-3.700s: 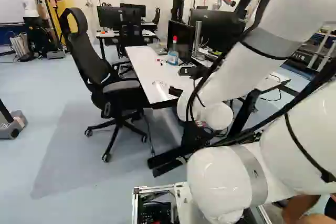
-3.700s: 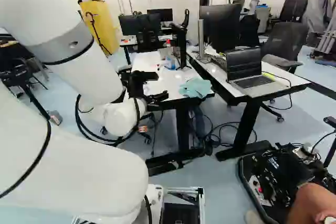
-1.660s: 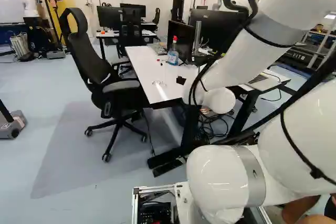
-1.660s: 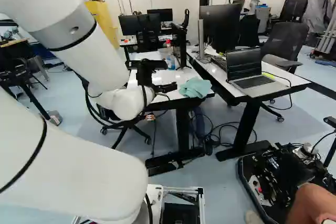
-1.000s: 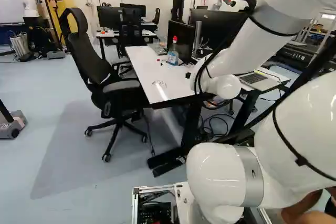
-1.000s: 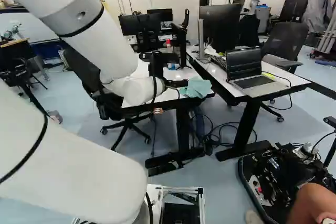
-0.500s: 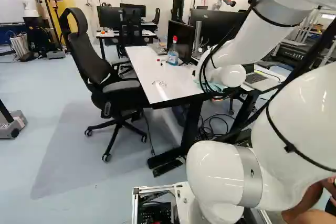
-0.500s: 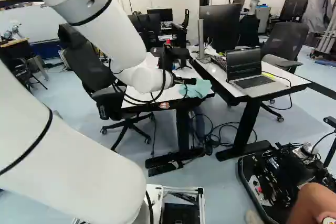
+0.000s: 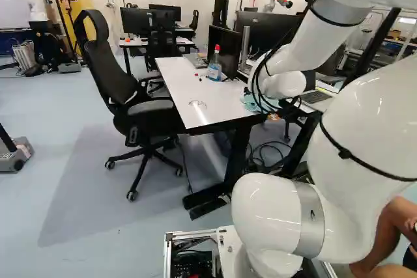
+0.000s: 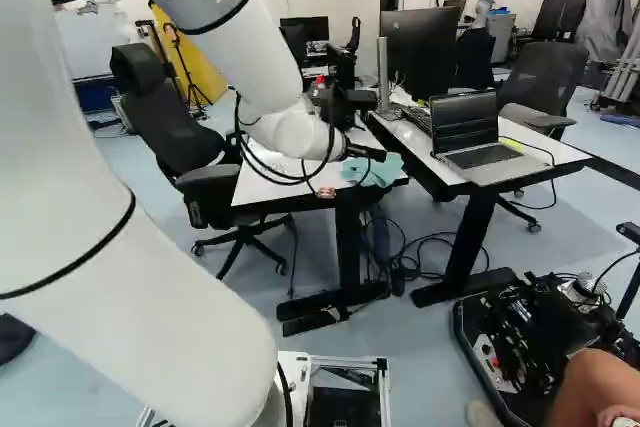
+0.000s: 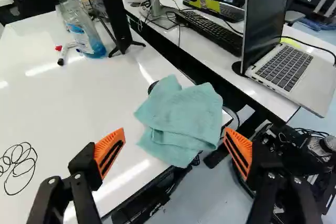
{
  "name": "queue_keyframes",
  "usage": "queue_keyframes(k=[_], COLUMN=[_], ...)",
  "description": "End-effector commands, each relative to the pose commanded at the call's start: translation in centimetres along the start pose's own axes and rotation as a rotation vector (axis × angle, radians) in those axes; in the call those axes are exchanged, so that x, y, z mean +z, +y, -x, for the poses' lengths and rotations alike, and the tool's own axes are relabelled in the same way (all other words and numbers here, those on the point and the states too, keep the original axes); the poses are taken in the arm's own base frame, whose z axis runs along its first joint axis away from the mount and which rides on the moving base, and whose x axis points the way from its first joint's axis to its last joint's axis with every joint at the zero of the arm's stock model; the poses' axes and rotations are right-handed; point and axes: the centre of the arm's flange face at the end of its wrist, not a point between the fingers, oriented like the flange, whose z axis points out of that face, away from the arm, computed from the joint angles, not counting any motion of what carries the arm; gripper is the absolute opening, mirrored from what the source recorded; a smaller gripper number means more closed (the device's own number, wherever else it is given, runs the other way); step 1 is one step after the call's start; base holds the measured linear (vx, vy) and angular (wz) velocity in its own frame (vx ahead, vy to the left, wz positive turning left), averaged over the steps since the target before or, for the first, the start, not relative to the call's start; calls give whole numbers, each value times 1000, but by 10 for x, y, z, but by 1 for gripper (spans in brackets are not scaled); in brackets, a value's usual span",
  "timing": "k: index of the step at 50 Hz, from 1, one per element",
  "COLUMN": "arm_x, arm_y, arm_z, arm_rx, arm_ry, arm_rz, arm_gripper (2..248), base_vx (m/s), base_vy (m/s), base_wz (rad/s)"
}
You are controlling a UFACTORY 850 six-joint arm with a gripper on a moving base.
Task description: Clean the table with the green towel
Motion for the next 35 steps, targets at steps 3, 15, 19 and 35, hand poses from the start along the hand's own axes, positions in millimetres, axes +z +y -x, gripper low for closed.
queue_keyframes(k=[3,15,19,35], arm_x=[5,28,35,64], arm_y=[1,4,4,3], arm_z=[-3,-14,-18,-30], arm_rx=[2,5,5,4], arm_ry=[-6,-41,-55,-114], arm_rz=[2,8,8,6], arm_gripper=[247,247,247,247], base_vx=[0,0,0,0], base_vy=[0,0,0,0], base_wz=[0,0,0,0])
